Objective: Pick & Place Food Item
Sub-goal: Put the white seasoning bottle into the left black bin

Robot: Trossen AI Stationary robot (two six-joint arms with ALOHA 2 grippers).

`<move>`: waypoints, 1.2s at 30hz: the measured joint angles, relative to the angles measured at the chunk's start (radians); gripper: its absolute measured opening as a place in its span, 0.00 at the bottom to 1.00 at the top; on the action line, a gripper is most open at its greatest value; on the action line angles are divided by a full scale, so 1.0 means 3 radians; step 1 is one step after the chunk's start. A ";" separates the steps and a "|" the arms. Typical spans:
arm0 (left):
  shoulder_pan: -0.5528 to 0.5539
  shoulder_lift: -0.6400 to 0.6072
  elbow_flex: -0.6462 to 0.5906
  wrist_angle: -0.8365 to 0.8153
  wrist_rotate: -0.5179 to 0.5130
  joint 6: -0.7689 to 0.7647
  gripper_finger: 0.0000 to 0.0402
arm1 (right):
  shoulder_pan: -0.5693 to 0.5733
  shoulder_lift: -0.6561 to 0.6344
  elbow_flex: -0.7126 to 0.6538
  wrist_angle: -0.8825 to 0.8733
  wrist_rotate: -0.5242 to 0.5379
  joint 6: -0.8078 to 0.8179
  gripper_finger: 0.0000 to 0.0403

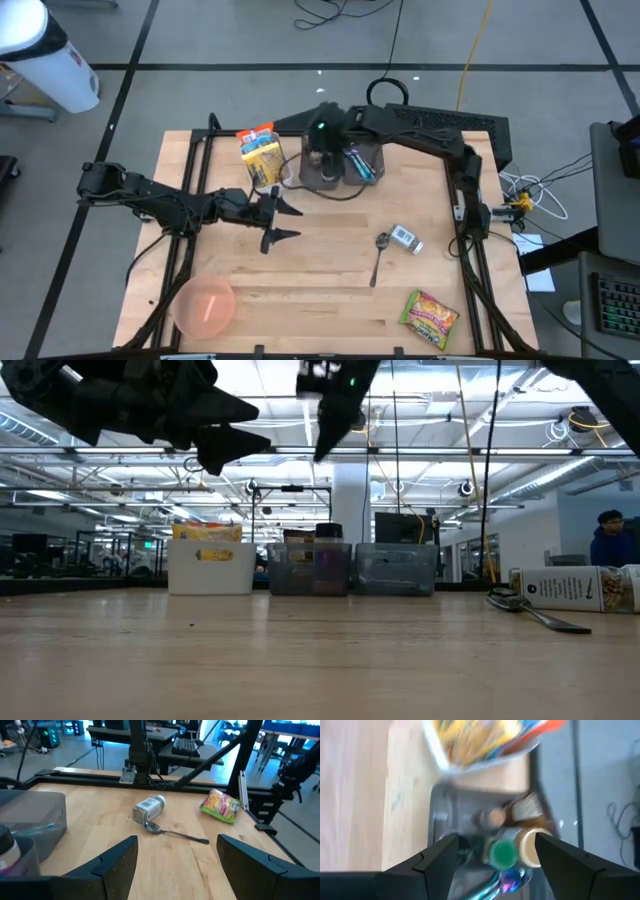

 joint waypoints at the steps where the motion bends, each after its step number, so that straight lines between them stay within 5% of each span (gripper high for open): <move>1: 0.0009 0.0000 0.0000 0.0033 -0.0003 -0.0017 0.68 | -0.0014 -0.0087 -0.0002 0.0080 -0.0003 0.0039 0.63; 10: 0.0032 -0.0001 0.0000 0.0219 0.0032 -0.0101 0.68 | -0.0131 -0.0997 0.0000 0.1122 0.0019 0.0266 0.63; 18: 0.0113 -0.0001 0.0000 0.0223 0.0035 -0.0102 0.68 | -0.0199 -0.1555 0.0003 0.1582 0.0436 0.0233 0.59; 30: 0.0253 -0.0001 0.0001 0.0232 0.0040 -0.0126 0.68 | -0.0595 -0.1175 0.0034 0.0794 0.0392 0.0439 0.51; 36: 0.0240 -0.0001 0.0000 0.0229 0.0040 -0.0169 0.68 | -0.0575 -0.1104 -0.0649 0.1254 -0.0327 0.0495 0.52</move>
